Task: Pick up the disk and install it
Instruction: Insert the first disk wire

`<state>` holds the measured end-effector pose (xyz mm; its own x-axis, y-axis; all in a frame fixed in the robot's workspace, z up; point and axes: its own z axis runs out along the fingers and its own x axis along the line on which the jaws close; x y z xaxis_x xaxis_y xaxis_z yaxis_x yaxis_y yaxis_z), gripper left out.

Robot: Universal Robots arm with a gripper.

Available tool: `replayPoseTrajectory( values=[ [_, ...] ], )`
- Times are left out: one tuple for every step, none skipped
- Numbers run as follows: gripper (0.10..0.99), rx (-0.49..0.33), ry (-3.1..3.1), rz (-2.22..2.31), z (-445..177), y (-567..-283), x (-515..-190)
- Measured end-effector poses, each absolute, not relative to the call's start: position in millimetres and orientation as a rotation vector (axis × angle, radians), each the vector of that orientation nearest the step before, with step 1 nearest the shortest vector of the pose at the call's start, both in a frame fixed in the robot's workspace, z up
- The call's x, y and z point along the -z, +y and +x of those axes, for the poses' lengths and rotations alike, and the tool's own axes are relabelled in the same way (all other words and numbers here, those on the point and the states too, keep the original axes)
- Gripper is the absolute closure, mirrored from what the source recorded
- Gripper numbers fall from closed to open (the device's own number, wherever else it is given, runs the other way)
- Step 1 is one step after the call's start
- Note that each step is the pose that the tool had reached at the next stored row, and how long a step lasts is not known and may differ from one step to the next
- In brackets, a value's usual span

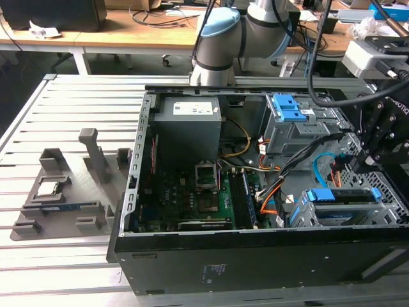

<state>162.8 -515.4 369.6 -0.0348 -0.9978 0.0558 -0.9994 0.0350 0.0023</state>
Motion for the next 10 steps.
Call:
replayPoseTrajectory(
  values=[
    [0.980, -0.058, -2.229, 2.153, 166, -504, -366],
    [0.980, -0.058, -2.229, 2.153, 166, -497, -366],
    [0.980, -0.059, -2.229, 2.152, 166, -489, -366],
    [0.980, -0.060, -2.229, 2.152, 166, -481, -366],
    [0.980, -0.059, -2.229, 2.152, 166, -477, -365],
    [0.980, -0.059, -2.229, 2.152, 166, -477, -365],
    [0.973, -0.059, -2.229, 2.152, 166, -477, -365],
    [0.851, -0.059, -2.229, 2.152, 166, -477, -365],
    [0.792, -0.059, -2.229, 2.152, 166, -477, -365],
    [0.725, -0.060, -2.228, 2.152, 166, -477, -365]
  ],
)
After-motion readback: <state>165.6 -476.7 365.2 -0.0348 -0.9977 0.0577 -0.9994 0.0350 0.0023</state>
